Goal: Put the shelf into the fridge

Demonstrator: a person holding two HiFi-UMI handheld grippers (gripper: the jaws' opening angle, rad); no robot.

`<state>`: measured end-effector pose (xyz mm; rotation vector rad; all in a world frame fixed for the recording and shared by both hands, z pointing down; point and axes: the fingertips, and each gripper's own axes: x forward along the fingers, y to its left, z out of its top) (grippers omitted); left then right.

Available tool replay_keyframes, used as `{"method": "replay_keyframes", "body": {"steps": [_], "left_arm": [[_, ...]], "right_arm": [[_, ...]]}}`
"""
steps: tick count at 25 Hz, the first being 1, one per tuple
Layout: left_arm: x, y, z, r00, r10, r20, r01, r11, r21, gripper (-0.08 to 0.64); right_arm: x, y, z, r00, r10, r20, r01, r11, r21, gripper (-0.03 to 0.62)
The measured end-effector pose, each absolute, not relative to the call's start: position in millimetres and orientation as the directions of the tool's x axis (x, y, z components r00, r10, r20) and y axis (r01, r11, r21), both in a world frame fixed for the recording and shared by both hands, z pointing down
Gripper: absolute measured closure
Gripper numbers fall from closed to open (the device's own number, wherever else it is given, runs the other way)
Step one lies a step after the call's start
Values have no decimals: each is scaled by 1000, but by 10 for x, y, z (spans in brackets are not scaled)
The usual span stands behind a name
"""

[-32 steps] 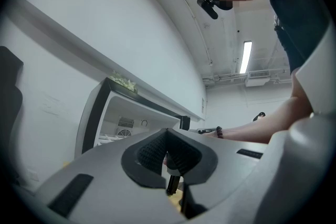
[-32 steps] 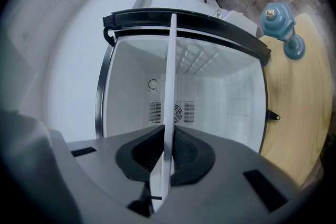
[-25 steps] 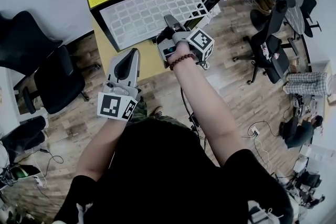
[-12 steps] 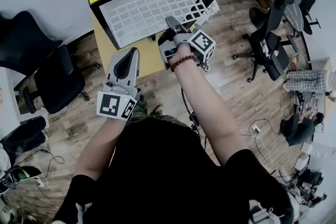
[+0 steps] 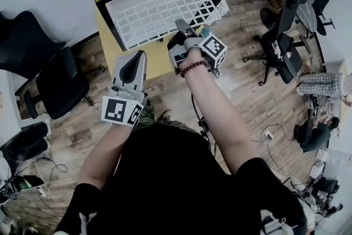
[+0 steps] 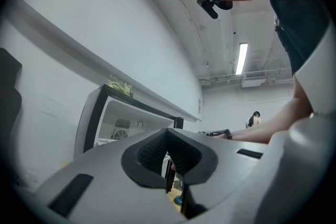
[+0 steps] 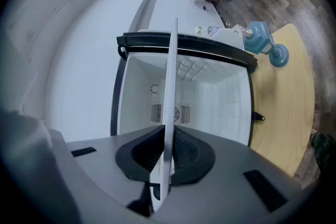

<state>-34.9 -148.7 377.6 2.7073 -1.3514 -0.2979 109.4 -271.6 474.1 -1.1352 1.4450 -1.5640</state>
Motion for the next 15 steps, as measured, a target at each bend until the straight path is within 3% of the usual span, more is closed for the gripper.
{"method": "replay_keyframes", "body": {"steps": [10, 15], "left_arm": [[-358, -1408, 3743, 587, -798, -138, -778, -603, 176, 541], [-345, -1359, 3760, 591, -795, -139, -775, -607, 178, 541]], "right_arm": [[1127, -2554, 4717, -341, -929, 145, -59, -133, -989, 554], [1249, -2364, 4885, -317, -929, 189, -156, -145, -977, 554]]}}
